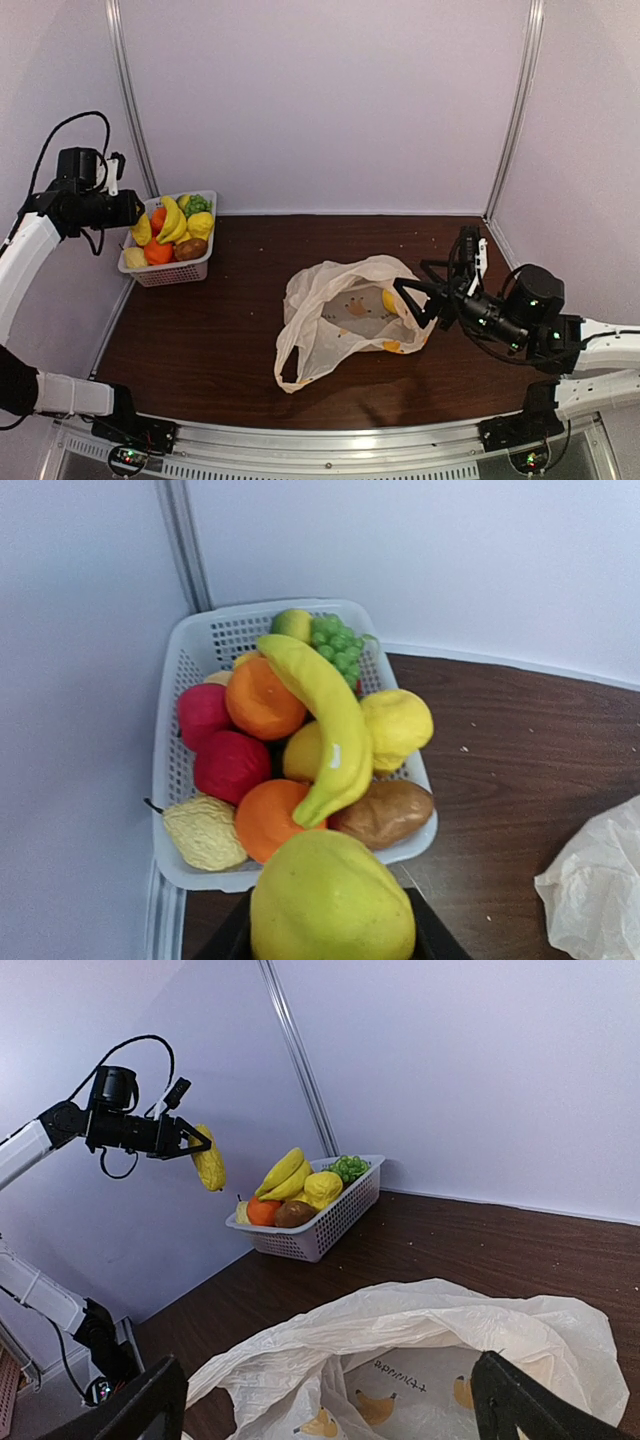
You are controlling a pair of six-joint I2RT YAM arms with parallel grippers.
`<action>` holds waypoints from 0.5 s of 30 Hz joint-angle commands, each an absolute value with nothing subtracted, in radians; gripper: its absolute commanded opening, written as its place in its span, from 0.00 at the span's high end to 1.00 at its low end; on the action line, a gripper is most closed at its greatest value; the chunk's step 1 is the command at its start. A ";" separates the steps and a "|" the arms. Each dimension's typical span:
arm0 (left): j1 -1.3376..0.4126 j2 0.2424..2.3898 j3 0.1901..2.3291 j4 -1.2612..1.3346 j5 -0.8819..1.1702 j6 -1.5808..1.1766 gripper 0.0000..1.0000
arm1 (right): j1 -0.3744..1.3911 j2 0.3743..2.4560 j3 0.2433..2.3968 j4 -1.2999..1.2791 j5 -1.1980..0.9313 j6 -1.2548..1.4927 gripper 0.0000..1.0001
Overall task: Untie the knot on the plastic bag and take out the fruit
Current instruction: Place the fake fruit in the bin.
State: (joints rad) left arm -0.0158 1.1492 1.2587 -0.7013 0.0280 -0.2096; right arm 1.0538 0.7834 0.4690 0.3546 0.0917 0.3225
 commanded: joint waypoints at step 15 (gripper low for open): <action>0.324 1.459 1.224 -0.203 0.069 -0.223 0.77 | 1.048 0.718 0.460 0.291 0.154 0.367 0.00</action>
State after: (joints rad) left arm 0.2951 1.3933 1.2182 -0.3161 0.0311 -0.2008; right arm 1.0534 0.7250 0.4644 0.3229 0.1329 0.3485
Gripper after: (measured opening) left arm 0.407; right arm 0.997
